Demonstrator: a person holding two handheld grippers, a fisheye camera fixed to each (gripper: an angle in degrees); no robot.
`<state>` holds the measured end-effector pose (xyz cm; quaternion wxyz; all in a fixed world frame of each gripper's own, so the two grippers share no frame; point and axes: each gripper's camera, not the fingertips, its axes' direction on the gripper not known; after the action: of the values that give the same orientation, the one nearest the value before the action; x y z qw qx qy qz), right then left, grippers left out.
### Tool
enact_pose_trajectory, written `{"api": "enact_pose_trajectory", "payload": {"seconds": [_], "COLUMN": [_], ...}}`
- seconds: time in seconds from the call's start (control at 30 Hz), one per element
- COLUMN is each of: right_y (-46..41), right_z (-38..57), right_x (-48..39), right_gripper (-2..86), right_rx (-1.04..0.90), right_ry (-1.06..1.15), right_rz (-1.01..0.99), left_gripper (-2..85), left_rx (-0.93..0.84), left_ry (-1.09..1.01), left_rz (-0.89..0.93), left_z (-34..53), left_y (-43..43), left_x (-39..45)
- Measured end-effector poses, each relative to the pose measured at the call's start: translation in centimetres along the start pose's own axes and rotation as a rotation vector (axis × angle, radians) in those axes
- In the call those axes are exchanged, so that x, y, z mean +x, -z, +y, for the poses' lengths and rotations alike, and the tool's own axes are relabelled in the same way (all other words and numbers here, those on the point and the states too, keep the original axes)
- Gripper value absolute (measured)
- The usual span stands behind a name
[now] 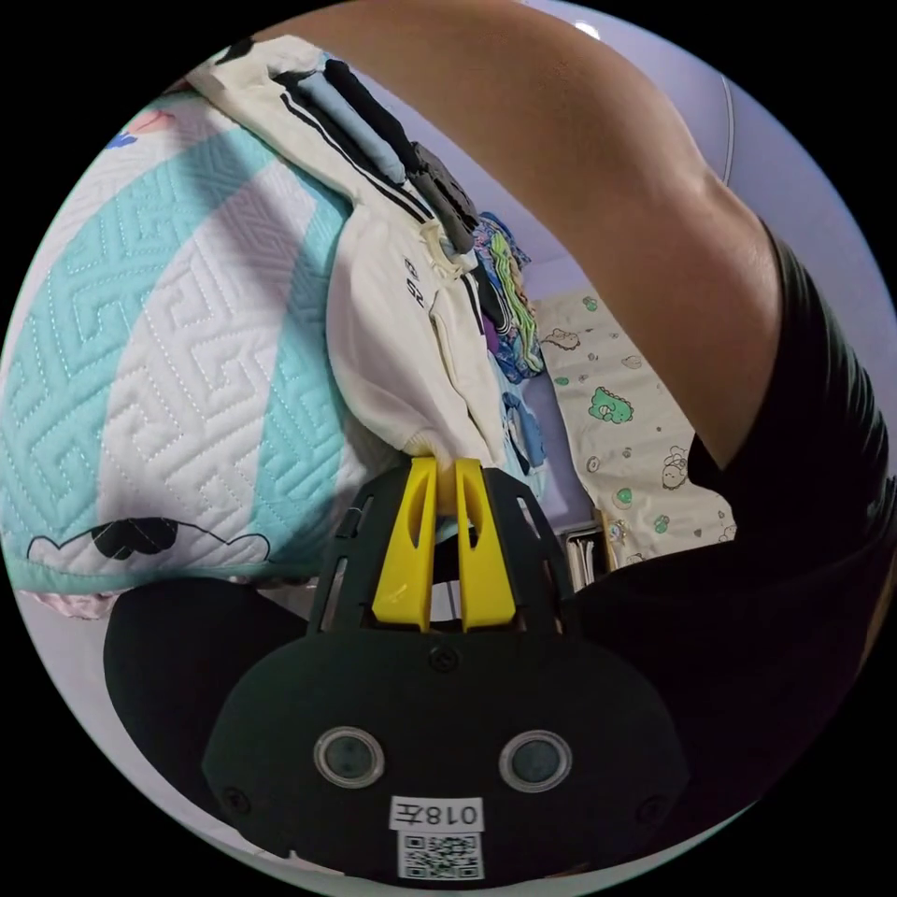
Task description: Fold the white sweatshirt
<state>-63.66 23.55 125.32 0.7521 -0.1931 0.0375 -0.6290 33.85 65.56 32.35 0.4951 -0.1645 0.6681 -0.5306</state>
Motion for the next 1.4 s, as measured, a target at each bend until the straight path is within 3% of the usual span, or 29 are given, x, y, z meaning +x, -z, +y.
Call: {"api": "enact_pose_trajectory", "payload": {"seconds": [0.23,0.4,0.53,0.7,0.87,1.07,1.23,1.4], "right_y": [0.8,4.2,7.8,16.5,31.7,47.6,57.9,63.0], "right_z": [0.0,1.4,3.8,11.4,26.6,47.1,64.2,81.7], "right_x": [3.4,7.9,13.4,22.3,32.0,39.1,40.5,39.7], "right_gripper": [8.1,5.3,3.8,2.7,2.1,1.8,1.8,1.6], "right_rx": [0.001,0.030,0.098,0.350,0.663,0.890,1.059,1.171], "right_ry": [-0.002,-0.067,-0.262,-0.650,-0.983,-1.180,-1.265,-1.414], "right_rz": [0.033,-0.075,-0.203,-0.345,-0.342,-0.257,-0.151,-0.055], "left_gripper": [0.7,1.1,1.4,1.5,1.7,2.1,2.6,2.7], "left_rx": [0.010,0.016,0.024,0.022,0.012,-0.047,-0.238,-0.449], "left_ry": [-0.013,-0.014,-0.007,0.000,-0.091,-0.228,-0.467,-0.526], "left_rz": [0.038,0.051,0.060,0.018,-0.107,-0.279,-0.436,-0.450], "left_z": [-0.6,-1.1,-1.6,-2.3,-3.0,-4.5,-6.8,-8.2], "left_y": [0.6,0.6,0.4,0.0,-1.4,-4.8,-13.2,-23.3], "left_x": [-0.1,0.6,1.5,3.4,8.0,16.5,28.7,32.4]}}
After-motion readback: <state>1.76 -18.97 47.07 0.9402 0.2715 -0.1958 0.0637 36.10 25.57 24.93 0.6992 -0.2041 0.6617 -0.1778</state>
